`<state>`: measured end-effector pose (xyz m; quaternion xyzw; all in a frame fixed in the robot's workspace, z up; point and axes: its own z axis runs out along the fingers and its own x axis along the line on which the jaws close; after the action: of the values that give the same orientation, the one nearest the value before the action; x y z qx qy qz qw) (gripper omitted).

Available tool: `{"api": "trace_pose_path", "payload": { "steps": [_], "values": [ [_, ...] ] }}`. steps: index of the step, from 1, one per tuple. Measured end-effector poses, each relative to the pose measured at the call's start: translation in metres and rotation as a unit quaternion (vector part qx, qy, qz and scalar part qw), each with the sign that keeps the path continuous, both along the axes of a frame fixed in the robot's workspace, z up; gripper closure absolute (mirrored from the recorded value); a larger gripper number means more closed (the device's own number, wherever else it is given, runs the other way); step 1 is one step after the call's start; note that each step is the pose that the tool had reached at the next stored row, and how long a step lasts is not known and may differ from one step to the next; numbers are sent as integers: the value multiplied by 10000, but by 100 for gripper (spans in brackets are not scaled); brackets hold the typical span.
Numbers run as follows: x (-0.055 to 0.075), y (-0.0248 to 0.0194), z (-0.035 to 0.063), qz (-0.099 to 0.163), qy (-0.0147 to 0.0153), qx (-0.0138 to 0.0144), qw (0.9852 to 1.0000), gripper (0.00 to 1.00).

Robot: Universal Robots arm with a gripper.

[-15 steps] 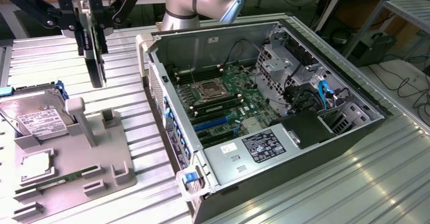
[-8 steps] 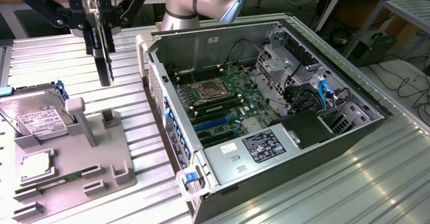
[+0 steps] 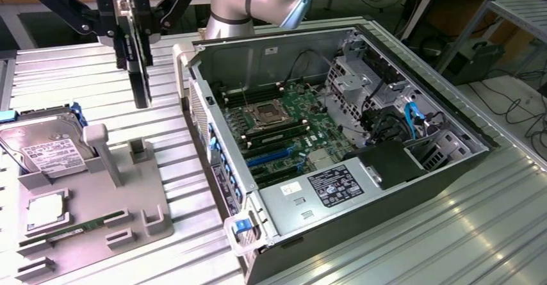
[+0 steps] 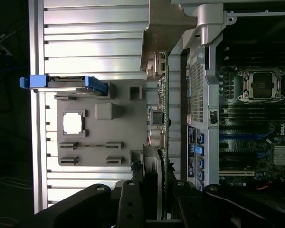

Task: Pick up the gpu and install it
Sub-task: 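Pick up the gpu and move the gpu toward the slot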

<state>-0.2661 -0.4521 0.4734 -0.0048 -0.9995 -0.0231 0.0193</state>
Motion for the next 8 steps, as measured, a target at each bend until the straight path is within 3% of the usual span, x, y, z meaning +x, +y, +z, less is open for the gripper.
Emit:
{"api": "trace_pose_path", "payload": {
  "steps": [8],
  "values": [
    [55, 0, 0, 0, 0, 0, 10000, 73]
  ]
}}
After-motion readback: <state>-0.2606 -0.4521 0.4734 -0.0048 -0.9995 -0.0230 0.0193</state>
